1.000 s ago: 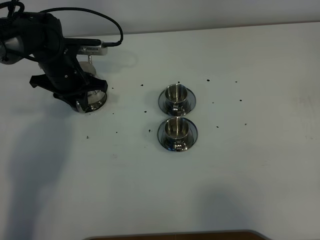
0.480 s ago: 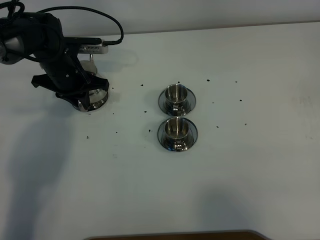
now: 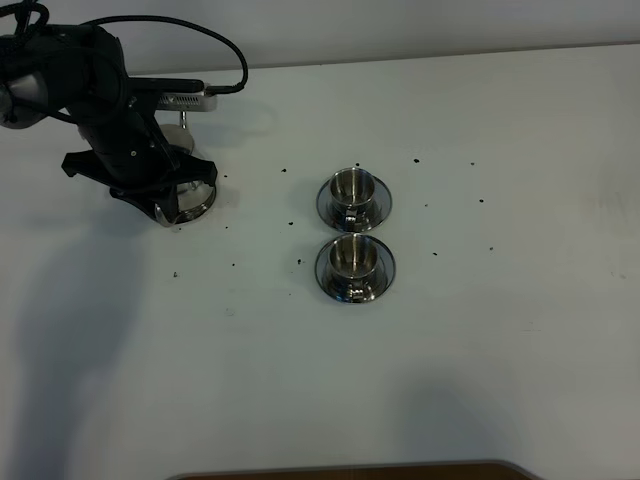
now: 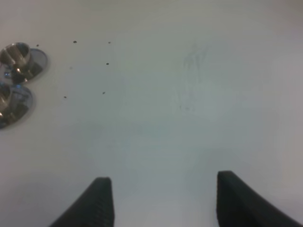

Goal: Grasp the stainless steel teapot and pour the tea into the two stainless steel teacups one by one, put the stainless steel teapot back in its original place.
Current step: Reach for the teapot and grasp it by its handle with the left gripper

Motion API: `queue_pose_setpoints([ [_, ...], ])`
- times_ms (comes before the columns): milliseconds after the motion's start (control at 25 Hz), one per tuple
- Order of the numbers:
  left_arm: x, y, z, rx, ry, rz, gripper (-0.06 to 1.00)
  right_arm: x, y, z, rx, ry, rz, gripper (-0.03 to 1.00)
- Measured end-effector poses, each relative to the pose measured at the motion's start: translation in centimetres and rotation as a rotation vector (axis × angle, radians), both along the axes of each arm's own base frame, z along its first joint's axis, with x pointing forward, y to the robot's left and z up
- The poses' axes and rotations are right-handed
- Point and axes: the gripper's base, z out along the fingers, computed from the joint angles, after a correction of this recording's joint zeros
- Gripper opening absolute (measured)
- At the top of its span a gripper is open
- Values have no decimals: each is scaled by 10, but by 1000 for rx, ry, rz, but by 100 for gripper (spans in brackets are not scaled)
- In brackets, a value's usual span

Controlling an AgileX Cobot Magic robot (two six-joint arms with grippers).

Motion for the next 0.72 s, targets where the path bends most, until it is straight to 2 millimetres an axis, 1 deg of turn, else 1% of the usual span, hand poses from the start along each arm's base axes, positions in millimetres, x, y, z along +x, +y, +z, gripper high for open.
queue_pose_setpoints([
  [720, 3, 1, 0, 9, -31, -15, 24, 0, 0, 0, 0, 0, 0, 48],
])
